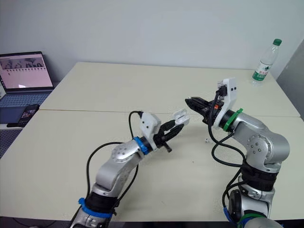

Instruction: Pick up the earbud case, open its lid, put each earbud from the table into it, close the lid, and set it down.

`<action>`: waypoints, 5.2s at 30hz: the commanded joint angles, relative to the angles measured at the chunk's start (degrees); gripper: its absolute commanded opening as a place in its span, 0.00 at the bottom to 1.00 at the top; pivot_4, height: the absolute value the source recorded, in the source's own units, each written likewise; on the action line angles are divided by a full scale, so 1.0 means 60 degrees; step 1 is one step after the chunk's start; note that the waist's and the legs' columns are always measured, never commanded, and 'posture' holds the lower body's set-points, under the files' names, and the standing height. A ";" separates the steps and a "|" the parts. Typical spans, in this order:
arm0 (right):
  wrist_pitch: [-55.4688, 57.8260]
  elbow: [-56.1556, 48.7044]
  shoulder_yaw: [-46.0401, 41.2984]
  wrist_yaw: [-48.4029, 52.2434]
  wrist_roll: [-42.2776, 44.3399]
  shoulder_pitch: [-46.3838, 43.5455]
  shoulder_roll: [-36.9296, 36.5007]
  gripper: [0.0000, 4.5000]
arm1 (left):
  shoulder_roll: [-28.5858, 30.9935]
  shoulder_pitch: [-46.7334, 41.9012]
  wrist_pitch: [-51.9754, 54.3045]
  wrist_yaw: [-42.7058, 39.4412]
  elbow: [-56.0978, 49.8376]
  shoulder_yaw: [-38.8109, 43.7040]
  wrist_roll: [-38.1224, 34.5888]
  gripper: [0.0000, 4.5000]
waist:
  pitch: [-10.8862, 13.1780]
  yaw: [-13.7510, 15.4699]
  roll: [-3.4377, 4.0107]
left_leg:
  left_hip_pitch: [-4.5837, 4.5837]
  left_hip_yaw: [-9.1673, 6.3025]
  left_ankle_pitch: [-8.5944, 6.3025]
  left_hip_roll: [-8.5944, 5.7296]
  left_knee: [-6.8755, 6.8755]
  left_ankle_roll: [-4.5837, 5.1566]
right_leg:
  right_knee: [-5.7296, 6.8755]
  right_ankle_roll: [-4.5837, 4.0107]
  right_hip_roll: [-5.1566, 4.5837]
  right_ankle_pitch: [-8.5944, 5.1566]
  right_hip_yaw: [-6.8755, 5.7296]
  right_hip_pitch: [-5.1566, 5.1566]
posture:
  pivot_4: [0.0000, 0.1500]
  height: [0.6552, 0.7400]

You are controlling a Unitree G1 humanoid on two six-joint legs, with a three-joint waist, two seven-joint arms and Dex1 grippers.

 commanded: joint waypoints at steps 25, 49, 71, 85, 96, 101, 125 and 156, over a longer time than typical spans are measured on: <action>-0.5367 -0.0031 0.2434 -0.1322 -0.0147 0.2512 0.0996 0.09 | -0.0779 -0.0229 -0.0820 0.0192 0.0245 0.0563 -0.0551 0.18 | 0.0000 -0.0017 0.0000 | 0.0001 -0.0001 0.0000 0.0011 -0.0003 -0.0001 | 0.0000 0.0003 0.0018 -0.0002 -0.0001 -0.0003 | 1.00 0.95; -0.5446 0.0259 0.2916 -0.1589 -0.0010 0.2783 0.0685 0.09 | -0.0726 -0.0022 -0.0653 -0.0067 -0.0087 0.0449 -0.0795 0.18 | 0.0000 -0.0017 0.0000 | 0.0000 -0.0002 0.0000 0.0014 -0.0006 0.0000 | -0.0005 0.0005 0.0019 -0.0004 -0.0001 -0.0004 | 1.00 0.95; -0.4573 0.0512 0.2238 -0.0493 0.0478 0.2304 -0.2107 0.99 | 0.0037 0.0132 -0.0576 -0.0485 -0.0079 0.0989 -0.0913 0.18 | 0.0003 -0.0014 -0.0002 | -0.0001 0.0000 0.0000 0.0013 -0.0009 0.0000 | -0.0016 0.0007 0.0018 -0.0005 -0.0001 -0.0003 | 1.00 0.95; -0.2024 0.2707 0.4953 0.1406 -0.1251 0.1183 -0.5744 0.99 | 0.1655 0.2114 -0.0254 -0.1726 -0.1323 0.1018 -0.1331 0.18 | 0.0011 -0.0015 -0.0006 | -0.0002 0.0015 0.0000 0.0023 -0.0019 0.0002 | -0.0024 0.0006 0.0011 -0.0010 0.0012 -0.0016 | 1.00 0.95; -0.2416 0.4066 0.5959 0.1909 -0.2486 0.0322 -0.5361 0.99 | 0.1482 0.2115 -0.0460 -0.1362 -0.1340 0.0872 -0.1029 0.18 | 0.0011 -0.0017 -0.0006 | -0.0006 0.0024 -0.0001 0.0023 -0.0019 0.0002 | -0.0032 0.0012 0.0008 -0.0014 0.0014 -0.0021 | 1.00 0.95; -0.2501 0.4174 0.5825 0.2012 -0.2614 0.0238 -0.5040 0.91 | 0.1487 0.2177 -0.0500 -0.1352 -0.1331 0.0897 -0.0993 0.18 | 0.0011 -0.0027 -0.0006 | -0.0002 0.0031 -0.0001 0.0027 -0.0018 0.0002 | -0.0028 0.0012 0.0008 -0.0013 0.0014 -0.0021 | 1.00 0.95; -0.8603 0.3428 0.5646 0.6039 -0.3573 0.2335 -0.7964 0.09 | 0.1682 0.2267 -0.0519 -0.1552 -0.1347 0.0826 -0.0993 0.18 | 0.0022 0.0000 -0.0007 | -0.0008 0.0033 -0.0002 0.0013 -0.0020 0.0002 | -0.0038 0.0031 0.0003 -0.0025 0.0004 -0.0023 | 1.00 0.95; -1.1454 0.4433 0.5362 0.8214 -0.5023 0.3023 -0.9239 0.79 | 0.1741 0.2222 -0.0535 -0.1676 -0.1259 0.0776 -0.0974 0.18 | 0.0026 -0.0005 0.0006 | 0.0037 0.0048 0.0000 0.0027 -0.0011 0.0002 | -0.0013 0.0008 -0.0019 -0.0013 0.0015 0.0006 | 1.00 0.95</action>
